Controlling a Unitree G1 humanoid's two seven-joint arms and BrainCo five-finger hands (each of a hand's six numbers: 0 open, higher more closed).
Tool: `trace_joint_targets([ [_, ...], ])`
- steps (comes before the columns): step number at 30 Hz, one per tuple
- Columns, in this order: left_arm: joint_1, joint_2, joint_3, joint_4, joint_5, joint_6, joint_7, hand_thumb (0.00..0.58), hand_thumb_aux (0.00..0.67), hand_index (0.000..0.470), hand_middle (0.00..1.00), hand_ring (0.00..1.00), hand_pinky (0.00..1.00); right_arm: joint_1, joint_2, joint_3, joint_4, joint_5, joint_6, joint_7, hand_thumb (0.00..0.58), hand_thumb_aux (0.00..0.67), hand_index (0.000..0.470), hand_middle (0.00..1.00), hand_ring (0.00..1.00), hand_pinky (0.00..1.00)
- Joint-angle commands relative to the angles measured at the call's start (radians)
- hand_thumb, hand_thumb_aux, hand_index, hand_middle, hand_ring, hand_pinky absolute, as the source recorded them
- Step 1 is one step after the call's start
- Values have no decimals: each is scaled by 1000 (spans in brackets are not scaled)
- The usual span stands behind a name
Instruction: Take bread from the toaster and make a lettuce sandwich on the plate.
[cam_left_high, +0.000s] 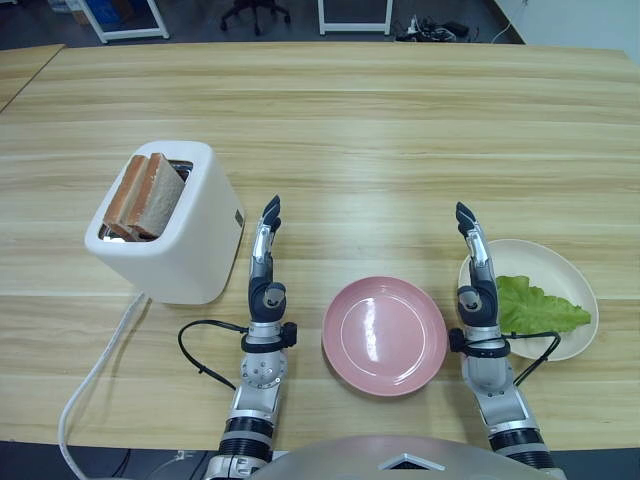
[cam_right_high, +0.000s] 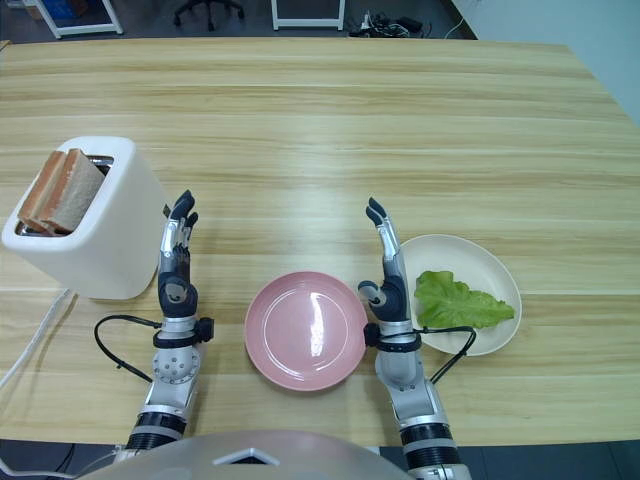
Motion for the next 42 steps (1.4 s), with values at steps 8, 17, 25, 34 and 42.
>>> trace_joint_targets([
  [8,8,9,33,-36,60,-7,16,0,0,0,0,0,0,23,6,-1,-9,-8,-15,18,0,0,0,0,0,0],
  [17,38,448,584,-150,643,351,421,0,0,0,0,0,0,6,-10,-30,10,-77,-40,-19,0,0,0,0,0,0],
  [25,3,675,549,73,614,534,404,0,0,0,0,0,0,-10,-17,-31,40,-123,-47,-43,0,0,0,0,0,0],
  [34,-112,785,381,225,530,613,267,0,0,0,0,0,0,-37,-25,-22,78,-158,-54,-69,0,0,0,0,0,0],
  [42,-106,865,289,235,460,632,138,27,16,11,0,0,0,-47,-31,-18,95,-171,-54,-92,0,0,0,0,0,0],
])
